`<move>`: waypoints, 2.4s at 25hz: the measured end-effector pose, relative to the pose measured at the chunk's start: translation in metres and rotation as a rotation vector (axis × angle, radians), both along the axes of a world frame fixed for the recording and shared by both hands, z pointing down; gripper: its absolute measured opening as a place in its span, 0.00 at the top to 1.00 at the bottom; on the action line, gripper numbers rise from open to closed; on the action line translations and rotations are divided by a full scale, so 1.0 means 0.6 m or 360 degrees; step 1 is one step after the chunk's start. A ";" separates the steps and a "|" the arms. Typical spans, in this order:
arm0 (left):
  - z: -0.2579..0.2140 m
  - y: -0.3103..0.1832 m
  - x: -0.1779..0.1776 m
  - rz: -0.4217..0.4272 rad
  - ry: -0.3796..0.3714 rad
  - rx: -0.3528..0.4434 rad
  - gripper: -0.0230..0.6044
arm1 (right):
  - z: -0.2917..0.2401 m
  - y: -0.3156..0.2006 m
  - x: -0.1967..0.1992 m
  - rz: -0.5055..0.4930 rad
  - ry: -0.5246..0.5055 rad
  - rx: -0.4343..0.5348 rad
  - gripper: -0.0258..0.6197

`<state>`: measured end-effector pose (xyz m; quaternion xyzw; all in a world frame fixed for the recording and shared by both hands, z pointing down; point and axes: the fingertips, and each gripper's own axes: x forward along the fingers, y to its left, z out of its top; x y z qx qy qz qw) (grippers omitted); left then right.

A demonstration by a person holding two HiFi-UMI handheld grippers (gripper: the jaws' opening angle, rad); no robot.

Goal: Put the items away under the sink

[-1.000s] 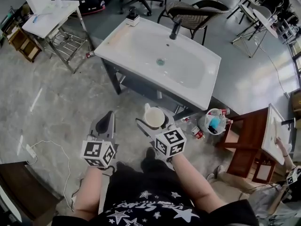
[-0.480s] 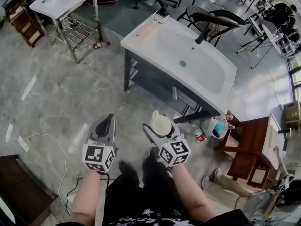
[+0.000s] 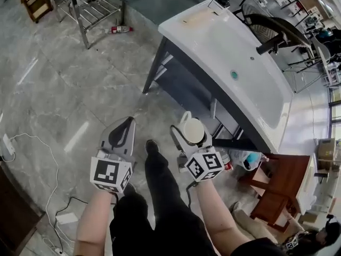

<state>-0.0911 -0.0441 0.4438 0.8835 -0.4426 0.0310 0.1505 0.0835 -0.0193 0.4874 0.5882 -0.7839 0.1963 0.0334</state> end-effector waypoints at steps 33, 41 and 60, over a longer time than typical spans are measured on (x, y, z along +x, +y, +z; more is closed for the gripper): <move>0.363 -0.348 0.118 -0.0070 -0.0030 0.0004 0.95 | 0.357 -0.546 0.179 0.0268 0.0460 0.0050 0.32; 0.349 -0.342 0.101 -0.0092 -0.0041 -0.0032 0.95 | 0.364 -0.567 0.207 0.0425 0.0471 -0.0017 0.32; 0.235 -0.223 0.083 -0.0051 -0.0069 -0.0104 0.95 | 0.312 -0.404 0.133 0.0299 0.0363 -0.0202 0.29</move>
